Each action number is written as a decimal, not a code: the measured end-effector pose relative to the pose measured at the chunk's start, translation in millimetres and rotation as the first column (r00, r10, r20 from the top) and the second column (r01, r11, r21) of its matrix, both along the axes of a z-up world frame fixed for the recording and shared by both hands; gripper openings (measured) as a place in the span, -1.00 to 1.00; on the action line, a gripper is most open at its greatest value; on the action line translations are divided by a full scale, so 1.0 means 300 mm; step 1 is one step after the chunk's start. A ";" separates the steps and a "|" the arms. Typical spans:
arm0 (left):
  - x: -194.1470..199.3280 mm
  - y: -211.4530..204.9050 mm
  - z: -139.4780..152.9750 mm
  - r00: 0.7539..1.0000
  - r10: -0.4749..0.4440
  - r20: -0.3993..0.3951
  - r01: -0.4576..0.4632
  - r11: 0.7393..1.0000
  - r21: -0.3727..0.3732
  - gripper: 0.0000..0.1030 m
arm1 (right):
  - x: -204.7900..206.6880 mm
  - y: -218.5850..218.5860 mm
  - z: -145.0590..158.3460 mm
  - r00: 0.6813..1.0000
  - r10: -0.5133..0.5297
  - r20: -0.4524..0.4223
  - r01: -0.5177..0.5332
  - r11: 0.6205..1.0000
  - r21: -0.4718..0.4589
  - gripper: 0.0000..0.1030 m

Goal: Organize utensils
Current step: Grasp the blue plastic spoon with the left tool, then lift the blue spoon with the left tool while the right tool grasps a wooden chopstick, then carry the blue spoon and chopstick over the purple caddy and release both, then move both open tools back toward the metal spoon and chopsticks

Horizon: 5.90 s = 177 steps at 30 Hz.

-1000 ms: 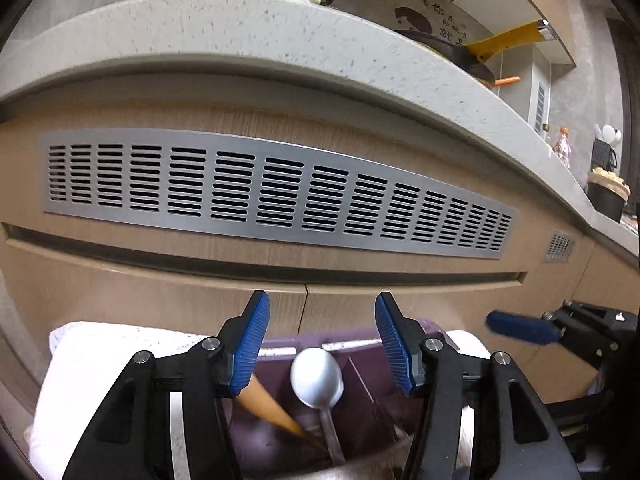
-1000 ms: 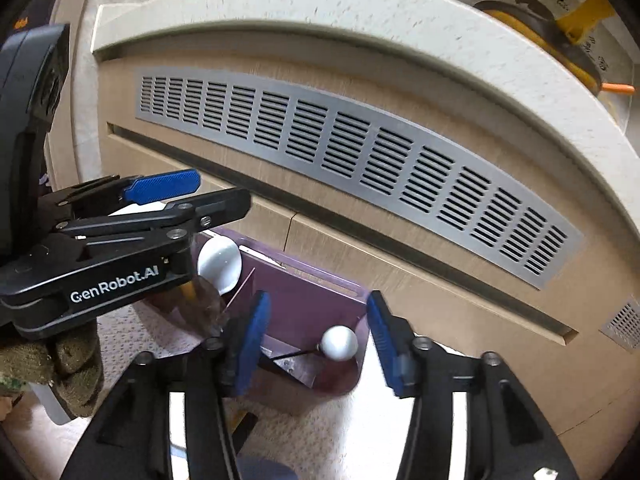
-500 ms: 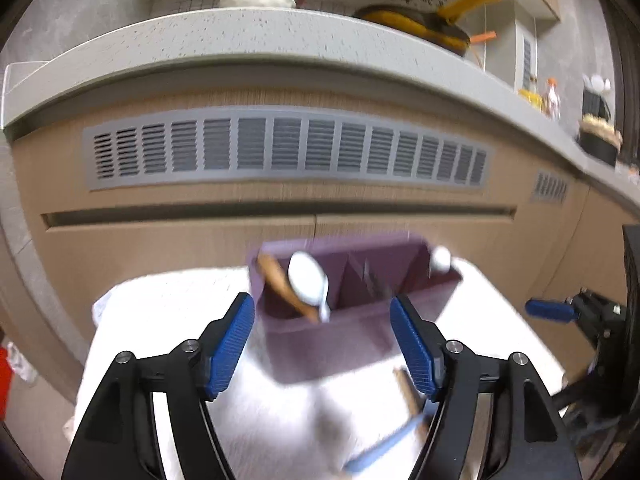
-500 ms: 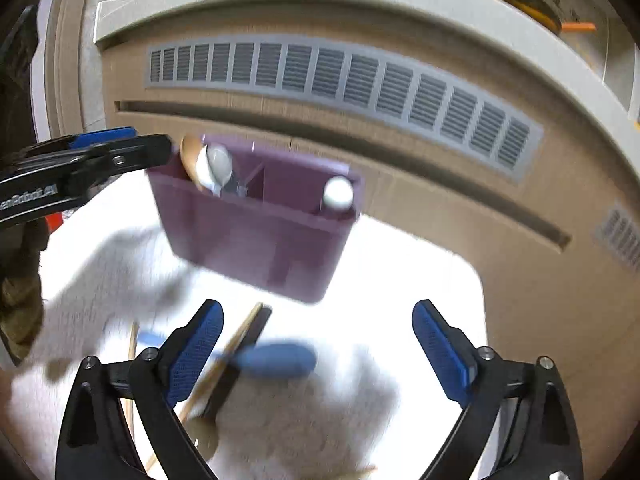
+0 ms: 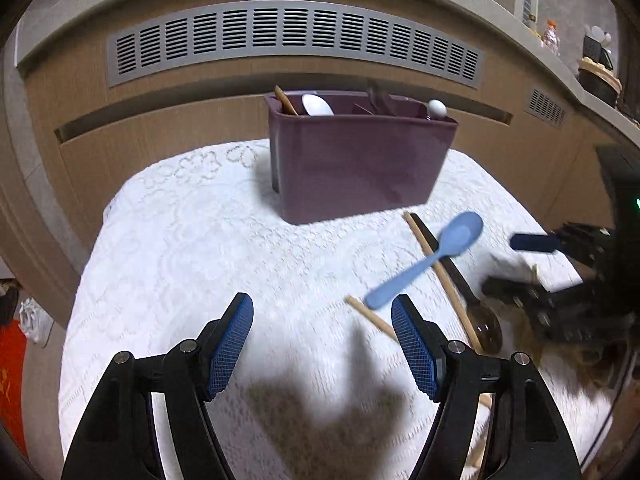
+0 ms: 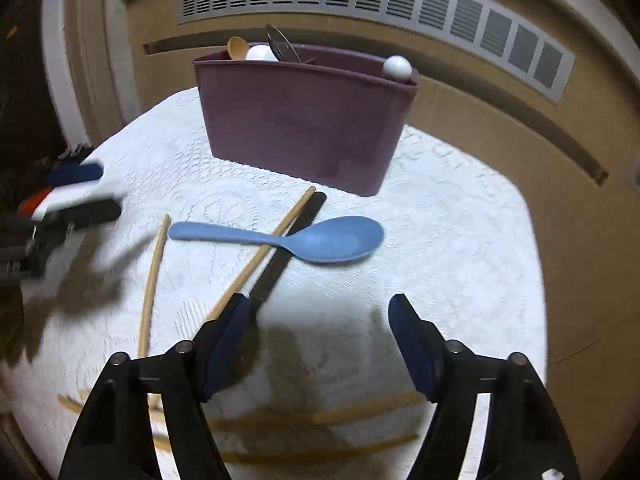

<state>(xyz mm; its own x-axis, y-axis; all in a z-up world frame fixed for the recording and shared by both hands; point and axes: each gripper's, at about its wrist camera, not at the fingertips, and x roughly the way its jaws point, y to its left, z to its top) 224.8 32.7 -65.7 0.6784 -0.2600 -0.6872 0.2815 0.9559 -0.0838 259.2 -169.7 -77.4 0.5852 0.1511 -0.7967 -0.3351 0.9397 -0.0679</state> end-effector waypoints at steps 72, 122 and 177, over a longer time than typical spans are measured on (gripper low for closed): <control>0.043 0.152 0.071 0.998 0.063 -0.009 -0.064 0.971 -0.231 -0.34 | 0.279 0.240 -0.062 0.982 -0.081 -0.168 0.097 0.991 0.089 -0.73; 0.160 -0.138 0.855 0.888 -0.020 0.459 0.040 0.999 -0.033 -0.37 | -0.008 -0.019 0.991 0.804 -0.059 0.592 -0.088 0.972 0.216 -0.88; -0.072 -0.053 0.180 1.000 0.027 0.015 -0.026 1.000 -0.017 0.21 | -0.207 -0.086 0.210 0.973 0.040 0.229 -0.044 0.999 0.013 0.96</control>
